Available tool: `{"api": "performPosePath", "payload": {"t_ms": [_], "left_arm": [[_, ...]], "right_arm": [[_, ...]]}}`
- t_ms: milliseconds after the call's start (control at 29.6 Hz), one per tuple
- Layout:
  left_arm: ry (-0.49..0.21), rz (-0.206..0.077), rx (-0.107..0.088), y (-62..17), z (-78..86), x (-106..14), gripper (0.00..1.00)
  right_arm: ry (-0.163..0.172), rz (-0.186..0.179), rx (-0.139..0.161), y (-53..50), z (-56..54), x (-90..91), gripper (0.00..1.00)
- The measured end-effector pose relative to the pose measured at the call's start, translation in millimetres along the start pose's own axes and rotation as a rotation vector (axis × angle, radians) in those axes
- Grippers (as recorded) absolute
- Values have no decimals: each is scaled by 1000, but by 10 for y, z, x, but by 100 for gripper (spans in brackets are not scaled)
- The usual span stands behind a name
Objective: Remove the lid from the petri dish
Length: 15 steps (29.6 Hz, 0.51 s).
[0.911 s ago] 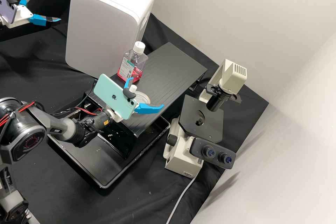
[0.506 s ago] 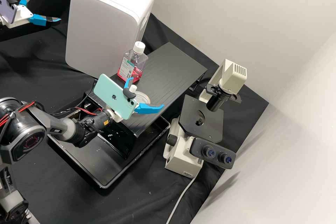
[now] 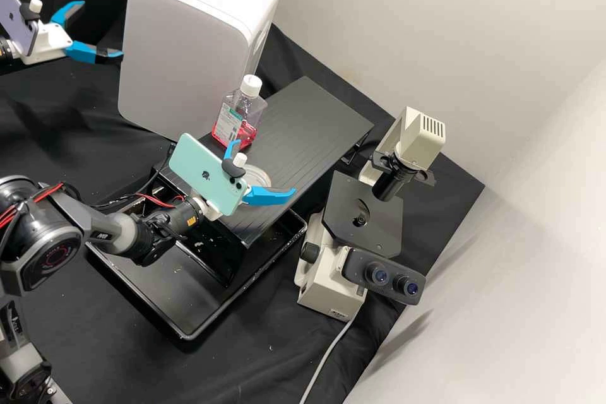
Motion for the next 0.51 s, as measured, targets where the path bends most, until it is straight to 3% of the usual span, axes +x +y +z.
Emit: {"api": "performPosePath", "payload": {"t_ms": [270,371,506], "left_arm": [[-111,-32,-7,-277,297,-195,100],[-155,-65,-6,-403,403,-285,100],[-212,-112,4,-508,512,-403,100]], "right_arm": [[0,0,0,0,0,0,100],[0,0,0,0,0,0,100],[0,0,0,0,0,0,100]]}}
